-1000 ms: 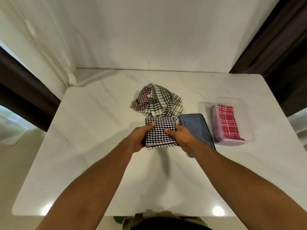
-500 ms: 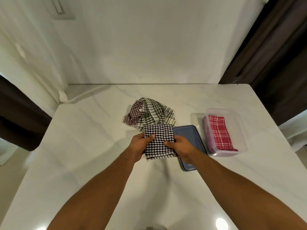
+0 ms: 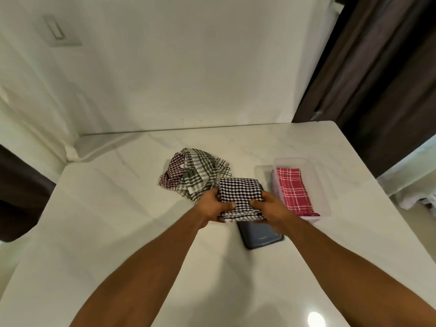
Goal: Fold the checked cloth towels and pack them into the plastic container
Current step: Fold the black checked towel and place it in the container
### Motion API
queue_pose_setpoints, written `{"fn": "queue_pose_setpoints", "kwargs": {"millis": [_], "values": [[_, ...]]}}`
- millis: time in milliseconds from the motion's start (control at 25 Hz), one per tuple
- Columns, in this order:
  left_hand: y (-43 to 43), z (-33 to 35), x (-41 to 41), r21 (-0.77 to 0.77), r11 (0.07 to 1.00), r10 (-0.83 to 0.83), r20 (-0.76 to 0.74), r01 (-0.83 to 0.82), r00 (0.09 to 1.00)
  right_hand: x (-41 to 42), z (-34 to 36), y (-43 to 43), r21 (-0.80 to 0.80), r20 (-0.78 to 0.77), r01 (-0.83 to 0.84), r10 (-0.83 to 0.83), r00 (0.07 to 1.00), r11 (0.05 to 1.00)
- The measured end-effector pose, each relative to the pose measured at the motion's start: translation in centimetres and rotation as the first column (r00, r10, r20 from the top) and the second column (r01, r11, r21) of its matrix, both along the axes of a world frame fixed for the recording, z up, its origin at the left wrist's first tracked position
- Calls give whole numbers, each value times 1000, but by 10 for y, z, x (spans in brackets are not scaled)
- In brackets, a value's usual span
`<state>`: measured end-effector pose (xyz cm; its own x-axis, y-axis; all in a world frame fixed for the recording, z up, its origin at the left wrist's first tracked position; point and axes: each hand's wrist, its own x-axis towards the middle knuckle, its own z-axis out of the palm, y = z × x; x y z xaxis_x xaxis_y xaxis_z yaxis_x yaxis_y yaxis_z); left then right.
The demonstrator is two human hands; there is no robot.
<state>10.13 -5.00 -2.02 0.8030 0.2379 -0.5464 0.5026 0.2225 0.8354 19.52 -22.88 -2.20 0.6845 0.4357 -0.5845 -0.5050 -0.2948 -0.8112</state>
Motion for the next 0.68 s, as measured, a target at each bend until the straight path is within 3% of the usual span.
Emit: {"fn": "queue_pose_setpoints", "kwargs": {"millis": [200,320,480,680], "values": [[-44,6,52,-68,998,-5,34,8,999,50,18,-55,-45,83,115,-111,990,992],[-70,13,79,90,994,-61,66,55,996,82,20,-86,-119,171,134,-113,979,984],[-96,11,110,283,954,-141,136,97,981,111,19,-108,-351,415,132,28,909,927],[-111,3,143,374,924,-137,126,81,983,132,17,-121,-521,514,121,198,835,845]]}}
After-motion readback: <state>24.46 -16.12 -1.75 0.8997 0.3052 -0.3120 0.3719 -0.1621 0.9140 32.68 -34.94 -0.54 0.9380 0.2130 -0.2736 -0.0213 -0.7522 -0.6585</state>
